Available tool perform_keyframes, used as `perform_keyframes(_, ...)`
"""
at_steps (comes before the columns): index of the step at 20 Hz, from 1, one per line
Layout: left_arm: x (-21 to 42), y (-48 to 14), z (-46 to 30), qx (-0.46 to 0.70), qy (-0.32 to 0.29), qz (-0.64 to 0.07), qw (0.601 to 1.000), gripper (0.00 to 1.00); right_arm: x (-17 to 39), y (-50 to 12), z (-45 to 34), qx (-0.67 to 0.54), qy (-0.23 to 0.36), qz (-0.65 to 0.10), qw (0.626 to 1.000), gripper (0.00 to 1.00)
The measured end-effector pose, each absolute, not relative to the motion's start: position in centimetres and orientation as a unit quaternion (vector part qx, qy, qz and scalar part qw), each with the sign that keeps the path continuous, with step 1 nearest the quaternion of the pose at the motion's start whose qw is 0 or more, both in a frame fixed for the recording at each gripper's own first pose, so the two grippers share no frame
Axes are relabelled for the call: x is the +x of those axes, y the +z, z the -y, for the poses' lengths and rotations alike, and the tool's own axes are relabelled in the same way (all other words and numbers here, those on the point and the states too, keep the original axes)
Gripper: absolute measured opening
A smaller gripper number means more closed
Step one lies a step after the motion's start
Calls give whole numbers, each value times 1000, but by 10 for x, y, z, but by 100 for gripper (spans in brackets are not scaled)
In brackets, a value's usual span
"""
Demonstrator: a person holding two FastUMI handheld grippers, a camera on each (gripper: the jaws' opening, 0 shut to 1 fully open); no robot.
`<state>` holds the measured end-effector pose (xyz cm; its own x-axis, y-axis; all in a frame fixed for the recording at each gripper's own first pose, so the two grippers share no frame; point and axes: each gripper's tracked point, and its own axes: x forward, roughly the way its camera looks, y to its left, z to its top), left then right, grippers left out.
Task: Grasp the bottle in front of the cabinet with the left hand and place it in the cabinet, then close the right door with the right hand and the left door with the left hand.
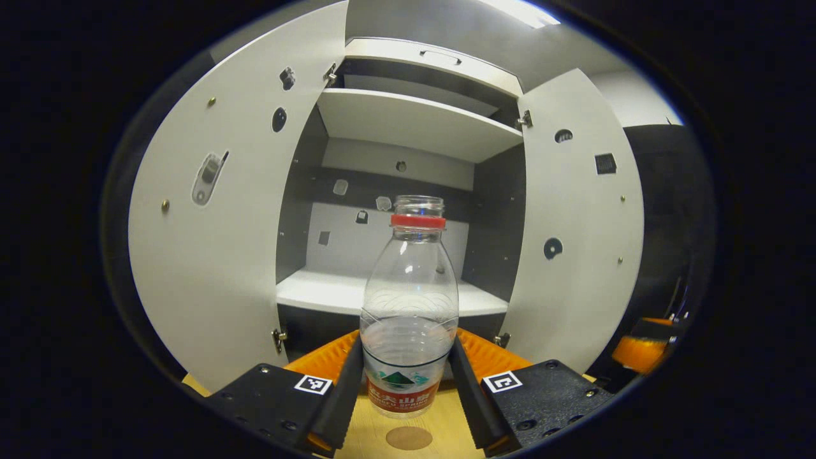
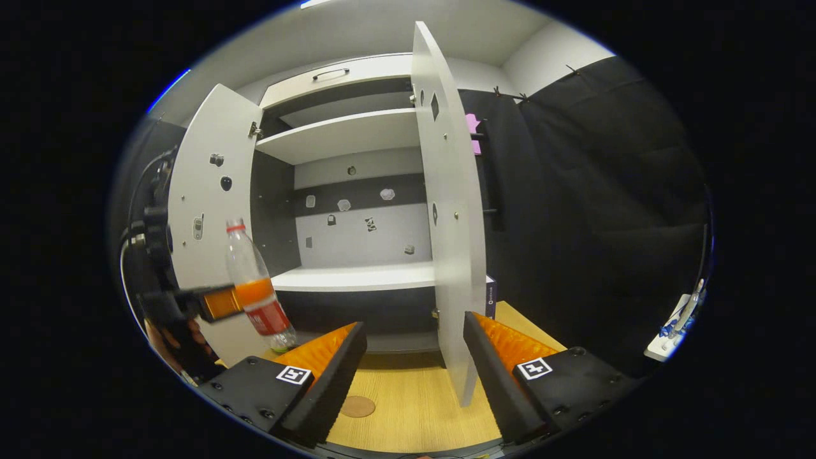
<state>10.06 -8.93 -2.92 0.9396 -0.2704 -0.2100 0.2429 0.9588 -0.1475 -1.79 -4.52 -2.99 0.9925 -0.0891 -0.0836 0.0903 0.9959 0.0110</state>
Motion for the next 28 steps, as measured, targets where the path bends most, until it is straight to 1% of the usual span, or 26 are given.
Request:
perform_keyframes(2, 126, 5, 95, -76, -141, -106, 981, 72, -20, -31, 51, 5, -54, -41, 998, 100)
perform_keyframes(4, 162, 37, 101, -67, -146, -87, 983, 72, -24, -33, 56, 5, -63, -40, 997, 100)
perform_keyframes(6, 193, 52, 113, -61, -154, -86, 982, 71, -29, -36, 63, 12, -75, -40, 996, 100)
perform_keyframes(8, 225, 53, 130, -66, -166, -94, 979, 72, -34, -40, 71, 25, -89, -44, 995, 100)
perform_keyframes(13, 307, 10, 160, -28, -152, -122, 980, 72, -54, -45, 110, 42, -142, -44, 988, 100)
perform_keyframes(16, 338, -28, 173, -28, -135, -149, 979, 72, -67, -43, 138, 46, -184, -40, 981, 100)
perform_keyframes(22, 370, -74, 175, -37, -109, -173, 978, 72, -94, -40, 182, 57, -248, -34, 966, 100)
perform_keyframes(26, 378, -99, 170, -36, -99, -195, 975, 73, -97, -40, 192, 56, -266, -36, 962, 100)
perform_keyframes(28, 380, -96, 168, -31, -97, -182, 978, 74, -94, -39, 191, 54, -265, -38, 962, 100)
